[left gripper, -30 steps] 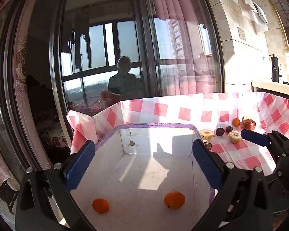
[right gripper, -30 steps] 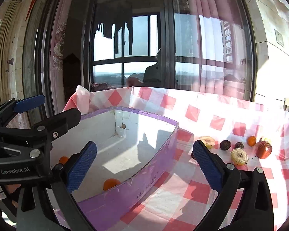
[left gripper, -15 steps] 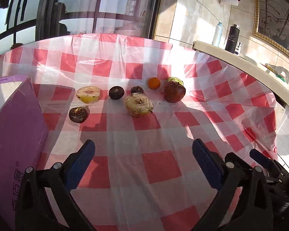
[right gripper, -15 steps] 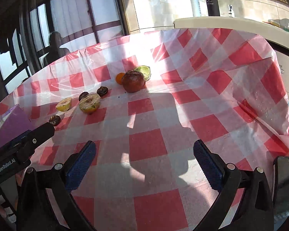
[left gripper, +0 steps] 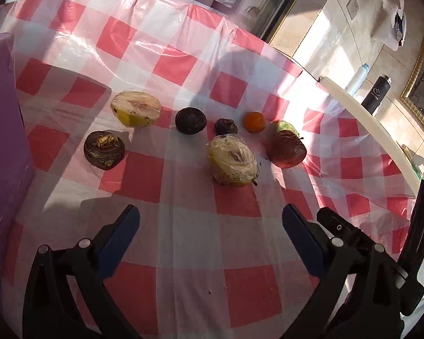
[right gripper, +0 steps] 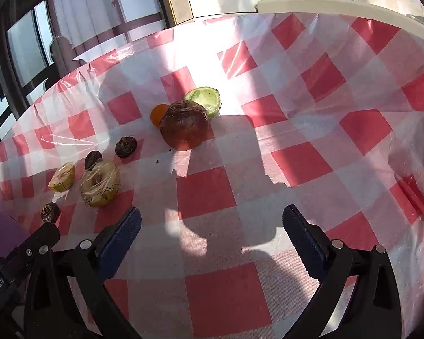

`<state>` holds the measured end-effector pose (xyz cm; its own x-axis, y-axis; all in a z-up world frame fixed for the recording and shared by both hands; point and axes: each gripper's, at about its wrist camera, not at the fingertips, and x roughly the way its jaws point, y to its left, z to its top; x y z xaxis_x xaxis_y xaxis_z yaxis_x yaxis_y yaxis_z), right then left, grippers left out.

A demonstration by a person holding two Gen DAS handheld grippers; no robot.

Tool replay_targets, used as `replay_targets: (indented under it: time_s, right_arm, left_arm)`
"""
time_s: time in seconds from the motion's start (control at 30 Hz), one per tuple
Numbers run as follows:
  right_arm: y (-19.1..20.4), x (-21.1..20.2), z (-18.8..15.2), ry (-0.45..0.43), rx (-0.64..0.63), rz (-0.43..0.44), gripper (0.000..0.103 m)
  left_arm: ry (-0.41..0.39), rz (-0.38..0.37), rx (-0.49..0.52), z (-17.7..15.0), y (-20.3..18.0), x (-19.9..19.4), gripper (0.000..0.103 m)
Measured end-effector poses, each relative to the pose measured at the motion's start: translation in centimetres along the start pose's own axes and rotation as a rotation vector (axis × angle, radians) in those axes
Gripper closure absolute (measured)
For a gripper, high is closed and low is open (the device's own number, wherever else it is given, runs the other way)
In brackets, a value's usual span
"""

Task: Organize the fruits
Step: 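Move both tools back over the fruits on the table, then grasp the dark red apple with the right tool while the left grasps the wrapped pear half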

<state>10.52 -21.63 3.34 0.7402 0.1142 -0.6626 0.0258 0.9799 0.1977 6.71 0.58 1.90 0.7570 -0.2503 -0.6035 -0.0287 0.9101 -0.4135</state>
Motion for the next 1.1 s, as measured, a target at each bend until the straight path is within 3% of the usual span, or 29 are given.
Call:
replay_targets:
  time_s: [0.17,0.27,0.37,0.43,0.63,0.83,0.93,1.1]
  right_arm:
    - [2.2,5.9,4.4,0.04,-0.04,-0.038,0.009]
    - [3.3,9.1,6.6,0.067,-0.045,-0.063,0.016]
    - [4.2,11.7,7.8,0.118,-0.057,-0.082,0.025]
    - [4.5,12.2,8.1,0.124,-0.064,-0.097,0.04]
    - [2.8,8.1,5.1,0.081,0.005,-0.022,0.041]
    - [-1.6,1.7,0.4,-0.021,0.18,0.064,0.041]
    - [-2.9,0.0,-0.1,-0.103,0.262,0.09,0.041]
    - [-2.9,0.7,0.7,-0.088,0.279,0.095,0.041]
  left_arm:
    - [0.039,-0.009,0.001,-0.1,0.0,0.8,0.002]
    - [0.061,-0.008,-0.007,-0.2,0.0,1.4,0.002]
    - [0.064,-0.008,-0.001,-0.2,0.0,1.6,0.002]
    - [0.065,-0.008,0.0,-0.1,0.0,1.7,0.002]
    - [0.064,-0.014,-0.002,-0.1,0.1,1.7,0.002]
    - [0.064,0.019,0.011,0.2,-0.5,2.1,0.002]
    - [0.046,0.071,0.06,0.6,-1.6,2.5,0.002]
    - [0.087,0.128,0.181,2.3,-4.4,5.8,0.003]
